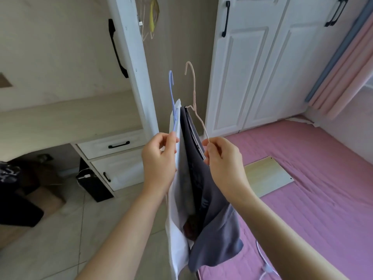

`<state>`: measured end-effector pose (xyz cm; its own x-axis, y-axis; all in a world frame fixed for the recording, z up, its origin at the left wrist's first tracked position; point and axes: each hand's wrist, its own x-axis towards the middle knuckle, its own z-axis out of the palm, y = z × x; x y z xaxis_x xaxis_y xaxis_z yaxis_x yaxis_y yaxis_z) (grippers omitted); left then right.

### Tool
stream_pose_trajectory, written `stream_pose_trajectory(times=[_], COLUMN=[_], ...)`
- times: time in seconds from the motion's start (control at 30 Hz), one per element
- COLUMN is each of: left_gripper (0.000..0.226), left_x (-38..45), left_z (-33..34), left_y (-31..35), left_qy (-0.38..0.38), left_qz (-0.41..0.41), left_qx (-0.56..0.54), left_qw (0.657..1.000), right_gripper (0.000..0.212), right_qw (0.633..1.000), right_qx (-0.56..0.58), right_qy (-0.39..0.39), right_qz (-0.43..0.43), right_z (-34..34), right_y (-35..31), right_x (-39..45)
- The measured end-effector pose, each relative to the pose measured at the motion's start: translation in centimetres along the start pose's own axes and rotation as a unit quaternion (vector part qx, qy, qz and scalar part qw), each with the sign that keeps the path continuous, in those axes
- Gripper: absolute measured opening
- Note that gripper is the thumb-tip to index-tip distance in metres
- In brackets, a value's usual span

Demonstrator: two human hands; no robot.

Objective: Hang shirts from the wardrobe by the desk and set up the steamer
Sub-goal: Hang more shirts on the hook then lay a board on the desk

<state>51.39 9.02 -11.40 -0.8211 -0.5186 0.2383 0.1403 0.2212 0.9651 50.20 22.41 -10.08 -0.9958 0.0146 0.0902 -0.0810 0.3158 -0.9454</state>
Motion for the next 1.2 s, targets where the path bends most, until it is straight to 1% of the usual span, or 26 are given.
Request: stream_pose_trajectory(times=[0.13,0.3,0.47,0.53,0.67,0.8,1.0,1.03,1.13,1.2], left_gripper=[0.031,0.027,0.024,0.025,0.035,0.033,0.017,0.016,0.016,0.016], left_x=[-2.3,-5.4,-9.1,-10.8,-14.0,-17.2,-20.2,-20.5,-21.4,-21.6], left_z=[-2.4,-6.0,-10.9,-13.1,-17.2,-21.2,-26.3,-27.2,-29.5,-30.6], left_y=[0.0,-0.2,0.2,0.5,0.9,0.7,0.8,0.7,0.5,0.4], left_qy=[0.011,0.029,0.007,0.008,0.0,-0.015,0.043,0.049,0.065,0.072], left_qz=[-0.007,-0.022,-0.028,-0.042,-0.098,-0.137,-0.194,-0.197,-0.187,-0.174], left_qx=[-0.013,-0.013,-0.011,-0.017,-0.083,-0.151,-0.214,-0.213,-0.163,-0.157], left_qw=[1.0,0.999,1.0,0.999,0.992,0.979,0.957,0.956,0.967,0.969], right_gripper=[0.026,0.026,0.027,0.027,0.026,0.027,0.026,0.026,0.026,0.026], right_qw=[1.0,0.999,0.999,0.999,0.997,0.994,0.988,0.986,0.977,0.973], right_qx=[-0.004,-0.019,-0.009,-0.008,-0.002,-0.002,-0.002,0.002,0.007,0.009], right_qy=[-0.008,-0.027,-0.03,-0.036,-0.069,-0.104,-0.15,-0.162,-0.201,-0.221], right_qz=[-0.012,-0.028,-0.037,-0.034,-0.027,-0.026,-0.048,-0.051,-0.067,-0.072], right_z=[1.1,2.8,4.7,5.5,7.2,9.0,11.8,12.2,13.3,14.0], right_y=[-0.1,-0.4,-1.1,-1.3,-2.2,-2.5,-3.5,-3.8,-4.7,-5.3], right_x=[-2.8,-7.0,-11.9,-14.4,-19.6,-24.2,-29.0,-29.5,-30.7,-31.0])
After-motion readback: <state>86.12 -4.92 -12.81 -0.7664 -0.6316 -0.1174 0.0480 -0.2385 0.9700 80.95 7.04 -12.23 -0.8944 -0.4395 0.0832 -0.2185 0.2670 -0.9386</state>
